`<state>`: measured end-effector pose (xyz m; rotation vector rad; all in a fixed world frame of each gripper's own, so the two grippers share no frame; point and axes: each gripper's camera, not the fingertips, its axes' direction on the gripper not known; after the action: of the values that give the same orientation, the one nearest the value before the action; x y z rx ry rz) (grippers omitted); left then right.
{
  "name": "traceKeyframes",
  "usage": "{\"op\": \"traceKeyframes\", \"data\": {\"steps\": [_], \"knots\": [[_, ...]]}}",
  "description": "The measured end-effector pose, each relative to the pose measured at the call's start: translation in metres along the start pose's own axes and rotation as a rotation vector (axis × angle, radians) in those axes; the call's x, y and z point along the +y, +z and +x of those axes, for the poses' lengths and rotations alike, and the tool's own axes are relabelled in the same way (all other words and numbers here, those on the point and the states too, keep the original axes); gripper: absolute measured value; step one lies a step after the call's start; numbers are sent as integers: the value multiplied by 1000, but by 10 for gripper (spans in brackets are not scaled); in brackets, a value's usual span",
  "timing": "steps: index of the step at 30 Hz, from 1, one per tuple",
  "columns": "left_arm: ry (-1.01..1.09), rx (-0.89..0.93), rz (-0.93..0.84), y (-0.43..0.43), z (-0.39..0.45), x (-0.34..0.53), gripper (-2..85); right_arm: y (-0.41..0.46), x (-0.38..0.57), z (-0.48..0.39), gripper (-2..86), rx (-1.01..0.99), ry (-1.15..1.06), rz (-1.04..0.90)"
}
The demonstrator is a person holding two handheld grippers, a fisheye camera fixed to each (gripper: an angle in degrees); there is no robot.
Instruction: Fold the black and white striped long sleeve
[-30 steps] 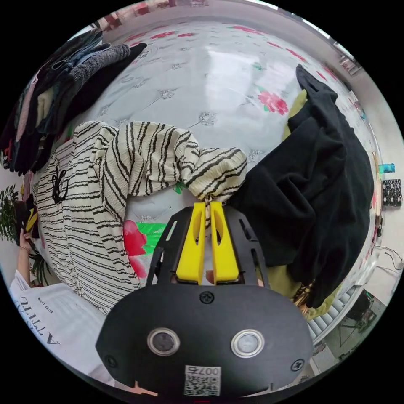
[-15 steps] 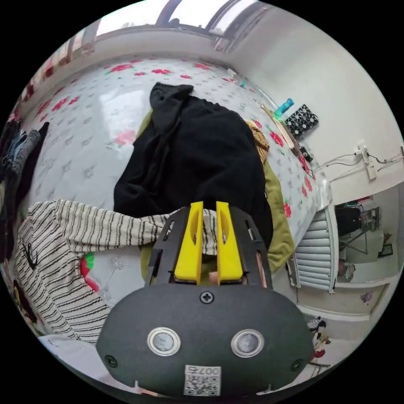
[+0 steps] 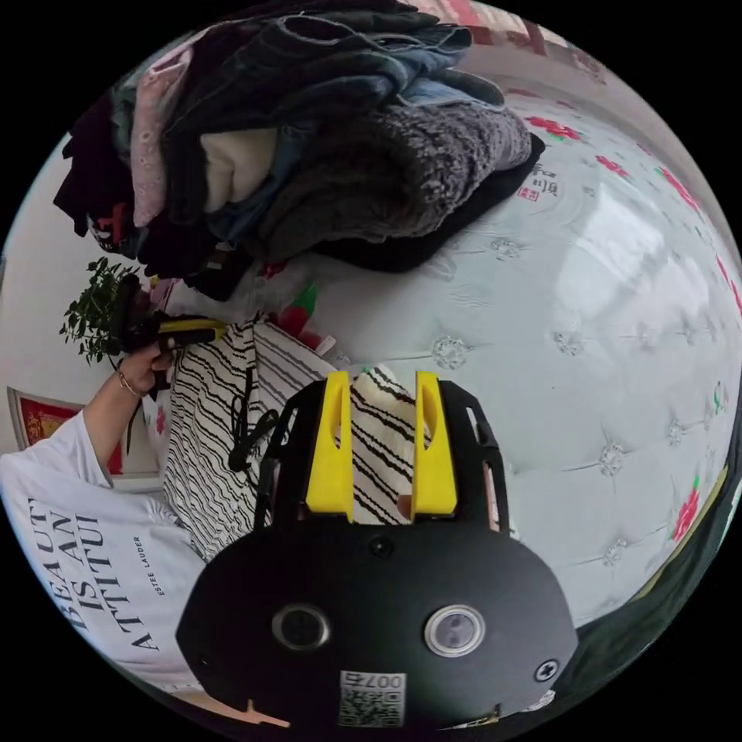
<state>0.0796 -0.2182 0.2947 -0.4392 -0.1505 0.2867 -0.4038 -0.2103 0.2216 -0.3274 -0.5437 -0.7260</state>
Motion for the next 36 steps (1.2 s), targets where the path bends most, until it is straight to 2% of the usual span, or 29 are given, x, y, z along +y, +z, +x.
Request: {"op": "traceKeyframes", "data": {"steps": [1, 2, 5, 9, 11, 14, 17, 20, 23, 27, 29, 32, 36], "knots": [[23, -19, 3, 0, 4, 2, 20, 7, 0, -1, 67, 21, 6, -39], [43, -22, 6, 0, 7, 3, 10, 4, 8, -7, 52, 103, -4, 24], [105, 26, 28, -1, 13, 18, -5, -6, 33, -23, 18, 83, -116, 55], [111, 90, 229, -30, 19, 70, -9, -35, 104, -60, 5, 145, -275, 191], [136, 95, 291, -41, 25, 97, -10, -37, 132, -72, 3, 156, -313, 188], [193, 83, 294, -42, 38, 129, -10, -22, 164, -81, 1, 151, -345, 103], [182, 94, 224, -24, 40, 140, -10, -1, 171, -79, 1, 174, -332, 14], [131, 94, 245, -22, 32, 128, -9, -12, 154, -75, 1, 218, -305, 66], [69, 44, 333, -39, 22, 97, -9, -51, 125, -61, 1, 325, -184, 238], [-245, 93, 410, -54, -12, 74, 0, -77, 100, -20, 2, 270, 44, 346], [-290, 104, 468, -59, -19, 87, 19, -76, 104, -7, 4, 213, 85, 343], [-399, 9, 475, -59, -31, 136, 44, -65, 134, -7, 5, 130, 89, 360], [-693, -140, 420, -47, -69, 227, 59, -30, 192, -31, 1, 94, 77, 281]]}}
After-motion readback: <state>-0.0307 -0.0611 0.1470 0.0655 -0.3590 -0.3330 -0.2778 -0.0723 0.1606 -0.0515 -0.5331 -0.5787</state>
